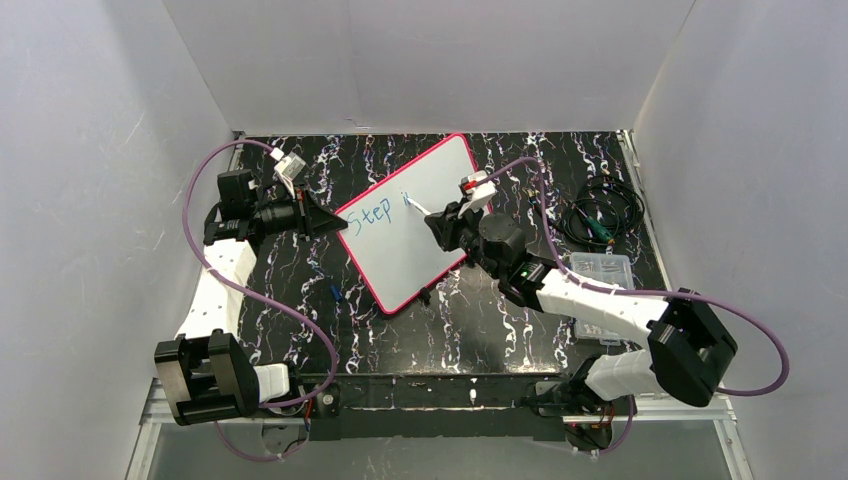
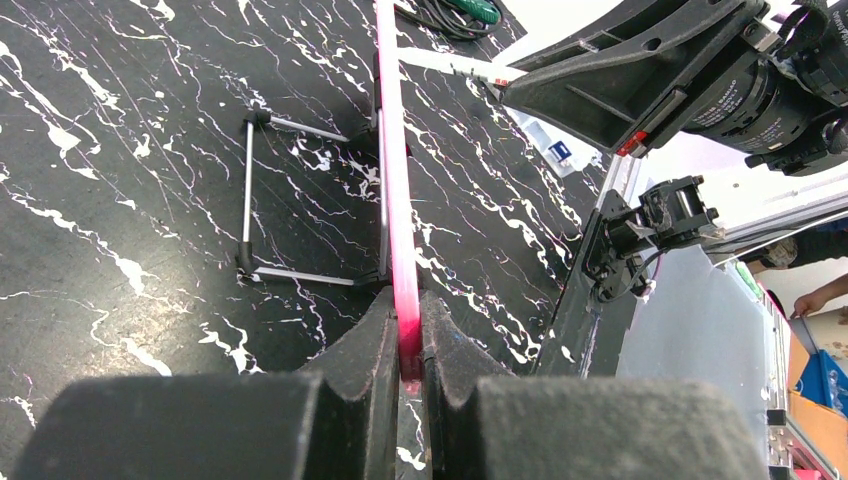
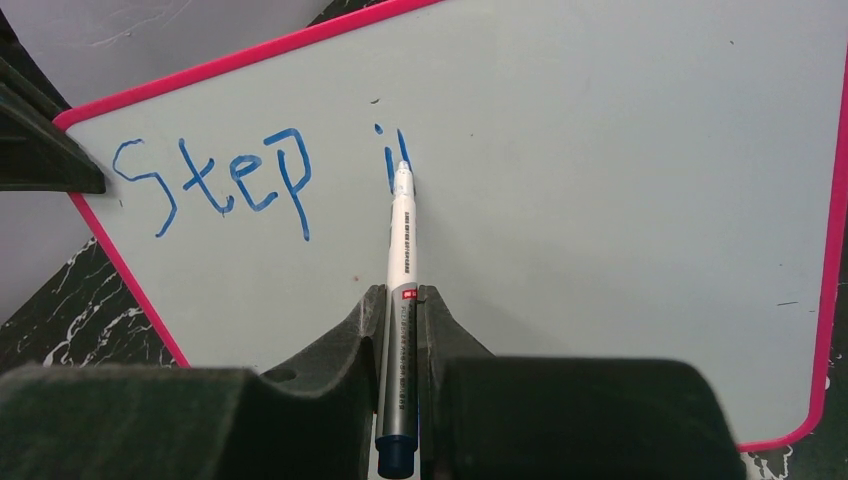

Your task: Write a sentence on the whiteboard

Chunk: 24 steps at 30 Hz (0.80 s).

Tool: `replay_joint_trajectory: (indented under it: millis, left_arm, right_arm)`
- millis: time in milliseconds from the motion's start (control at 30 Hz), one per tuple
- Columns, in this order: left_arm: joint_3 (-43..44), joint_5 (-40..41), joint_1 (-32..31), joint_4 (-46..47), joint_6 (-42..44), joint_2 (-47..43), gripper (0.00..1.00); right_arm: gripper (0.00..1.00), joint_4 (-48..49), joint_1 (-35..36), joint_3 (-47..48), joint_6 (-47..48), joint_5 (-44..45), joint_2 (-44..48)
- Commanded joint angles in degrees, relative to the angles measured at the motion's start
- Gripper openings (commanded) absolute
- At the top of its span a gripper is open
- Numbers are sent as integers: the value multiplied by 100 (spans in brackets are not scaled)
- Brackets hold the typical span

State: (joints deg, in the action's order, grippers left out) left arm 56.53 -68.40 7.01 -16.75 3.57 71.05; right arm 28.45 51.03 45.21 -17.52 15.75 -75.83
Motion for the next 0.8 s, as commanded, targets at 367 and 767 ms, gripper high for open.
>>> replay_joint_trajectory:
  millis: [367, 767]
  left_arm:
    - [60, -390, -131, -301, 230, -30, 0]
    - [67, -393, -134, -302, 232, -39, 0]
  right_arm:
    - [1, 557, 13, 185, 161, 523, -147]
    - [1, 229, 13, -34, 38, 380, -69]
